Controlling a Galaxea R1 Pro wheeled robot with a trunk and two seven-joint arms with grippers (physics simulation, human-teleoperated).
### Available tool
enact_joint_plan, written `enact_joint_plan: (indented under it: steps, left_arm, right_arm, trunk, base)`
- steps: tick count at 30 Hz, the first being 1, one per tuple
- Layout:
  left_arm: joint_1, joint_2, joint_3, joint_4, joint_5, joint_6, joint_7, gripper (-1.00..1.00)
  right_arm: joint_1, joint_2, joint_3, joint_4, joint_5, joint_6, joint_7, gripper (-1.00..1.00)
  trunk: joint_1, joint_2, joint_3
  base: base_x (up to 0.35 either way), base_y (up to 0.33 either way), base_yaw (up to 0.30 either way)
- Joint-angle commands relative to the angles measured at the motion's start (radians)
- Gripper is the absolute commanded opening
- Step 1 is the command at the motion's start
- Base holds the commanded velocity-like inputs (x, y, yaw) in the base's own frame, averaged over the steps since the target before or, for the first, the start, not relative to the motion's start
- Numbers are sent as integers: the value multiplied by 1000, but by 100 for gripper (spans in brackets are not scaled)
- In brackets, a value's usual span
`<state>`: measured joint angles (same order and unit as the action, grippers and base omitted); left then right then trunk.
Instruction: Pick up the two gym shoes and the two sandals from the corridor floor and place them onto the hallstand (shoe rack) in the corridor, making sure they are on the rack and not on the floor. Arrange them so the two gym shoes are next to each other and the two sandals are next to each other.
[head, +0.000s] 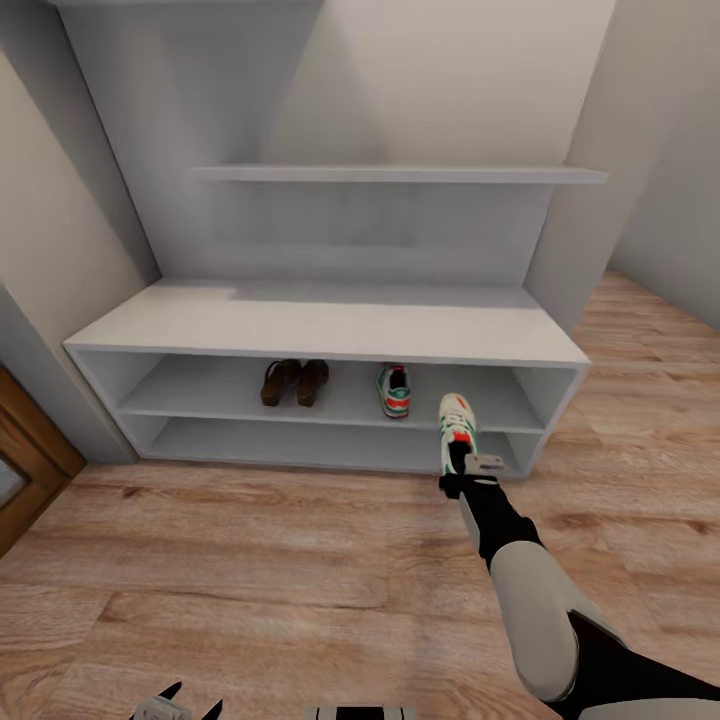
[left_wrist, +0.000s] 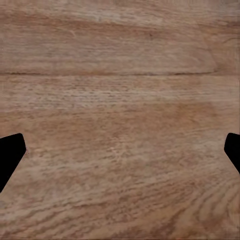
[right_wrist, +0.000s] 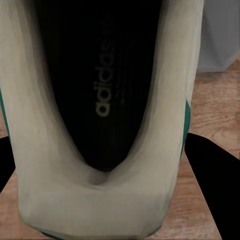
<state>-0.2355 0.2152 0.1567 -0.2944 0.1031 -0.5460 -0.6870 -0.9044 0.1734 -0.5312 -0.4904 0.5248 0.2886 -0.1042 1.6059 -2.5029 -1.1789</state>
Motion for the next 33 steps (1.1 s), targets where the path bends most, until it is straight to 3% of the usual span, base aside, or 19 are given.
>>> enact_joint_plan:
  steps: [1,12,24,33]
  left_arm:
    - [-1,0,1,1,10,3,-10,100]
    - [-1,0,1,1,10,4,-9,100]
    - [-1,-3,1,1,10,4,-9,100]
    - [-1,-1,2,1,11,4,-9,100]
  right_arm:
    - [-1,1,-5,-2,6,4,0,-100]
    - [-1,1,-4,-6,6,3,-1,-100]
    - [-1,1,-5,-5,6,2,-2,-100]
    - [-1,1,-6,-6,6,1,-2,-100]
  trunk:
    - [0,0,-2]
    - [0,0,-6]
    - [0,0,-6]
    - [0,0,-6]
  base:
    - [301,0,114]
    - [133,0,44]
    - [302,0,0]
    - [136,0,0]
